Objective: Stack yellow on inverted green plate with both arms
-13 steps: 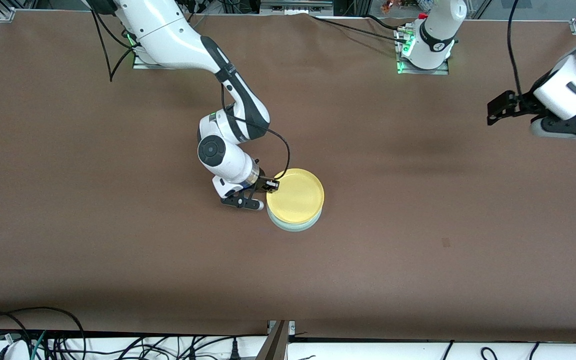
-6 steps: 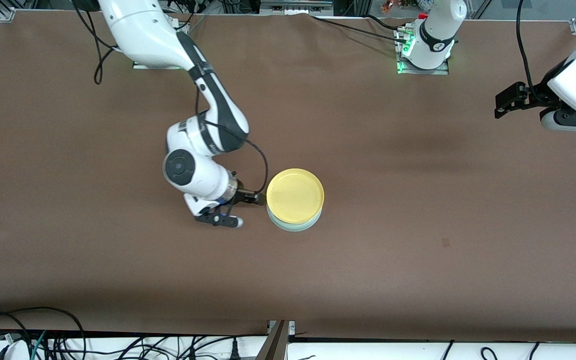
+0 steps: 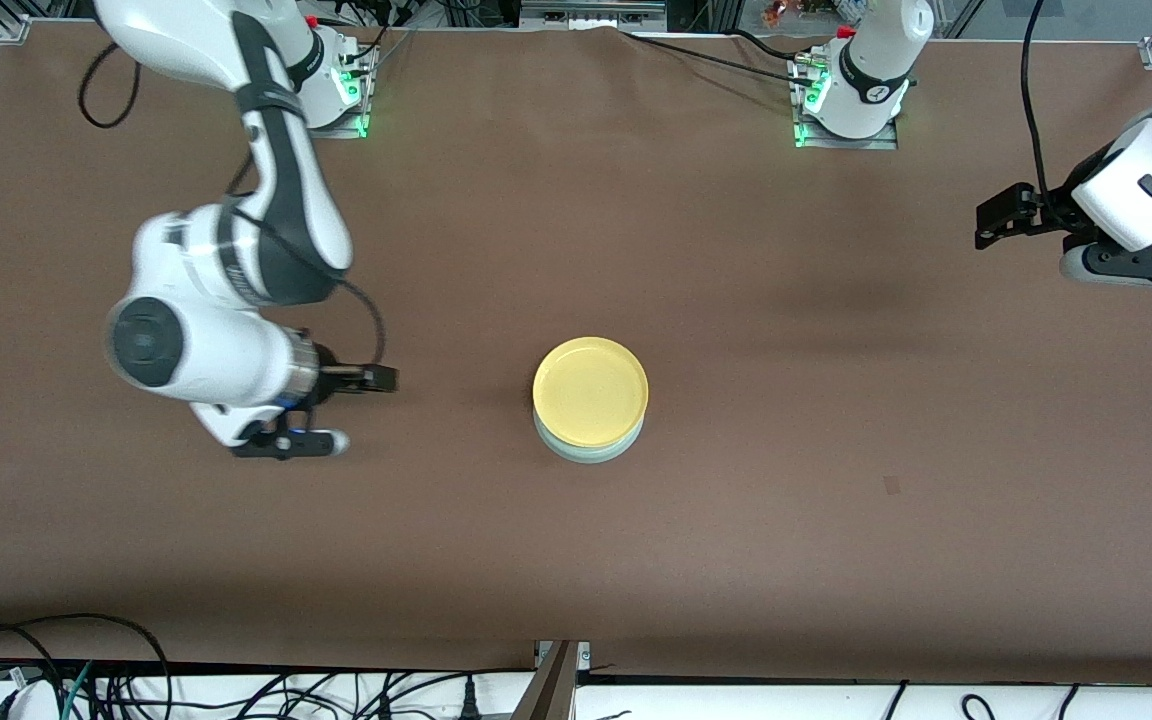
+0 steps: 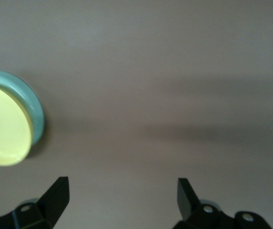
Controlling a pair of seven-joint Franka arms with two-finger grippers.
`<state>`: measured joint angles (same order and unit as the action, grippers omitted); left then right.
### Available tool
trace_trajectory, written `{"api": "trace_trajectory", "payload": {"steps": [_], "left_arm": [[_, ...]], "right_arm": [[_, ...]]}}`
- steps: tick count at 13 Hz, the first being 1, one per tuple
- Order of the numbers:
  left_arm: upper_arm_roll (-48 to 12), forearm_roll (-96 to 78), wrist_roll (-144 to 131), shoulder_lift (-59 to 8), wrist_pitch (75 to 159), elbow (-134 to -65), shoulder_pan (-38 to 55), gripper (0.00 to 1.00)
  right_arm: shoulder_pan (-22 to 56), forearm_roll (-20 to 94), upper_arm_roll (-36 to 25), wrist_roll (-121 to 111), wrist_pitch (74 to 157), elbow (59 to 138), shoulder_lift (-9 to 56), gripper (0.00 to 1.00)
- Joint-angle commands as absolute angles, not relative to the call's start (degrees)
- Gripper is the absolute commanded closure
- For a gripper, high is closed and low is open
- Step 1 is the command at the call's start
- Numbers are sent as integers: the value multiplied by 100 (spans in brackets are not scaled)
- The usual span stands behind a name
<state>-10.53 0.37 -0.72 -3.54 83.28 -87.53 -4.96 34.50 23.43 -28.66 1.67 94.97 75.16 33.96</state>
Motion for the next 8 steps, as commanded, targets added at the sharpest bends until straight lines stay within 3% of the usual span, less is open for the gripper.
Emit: {"api": "trace_trajectory", "payload": {"steps": [1,3,5,6,8], "left_arm": [[-1063,-26,-9,-439,8252,-8552,-501,0],[-1002,-61,44,-544,8253,-8534,-571,0],[-888,-35,-26,-388,8306,-8613,-266,0],[-601,-44,-26,-369,8340,-8613,15,0],[-81,-131,-35,-343,8376,-8666,465,0]], "right_arm": [[3385,2224,-3243,-666,8896,7576,3043,0],[2895,1455,-2746,-694,8833,7655,2526,0],[1824,287,-1308,-677,8763,7777,1901,0],[1489,-6,-901,-685,8763,8005,1577,0],[1249,17,-844,-729,8632,8296,1005,0]]}}
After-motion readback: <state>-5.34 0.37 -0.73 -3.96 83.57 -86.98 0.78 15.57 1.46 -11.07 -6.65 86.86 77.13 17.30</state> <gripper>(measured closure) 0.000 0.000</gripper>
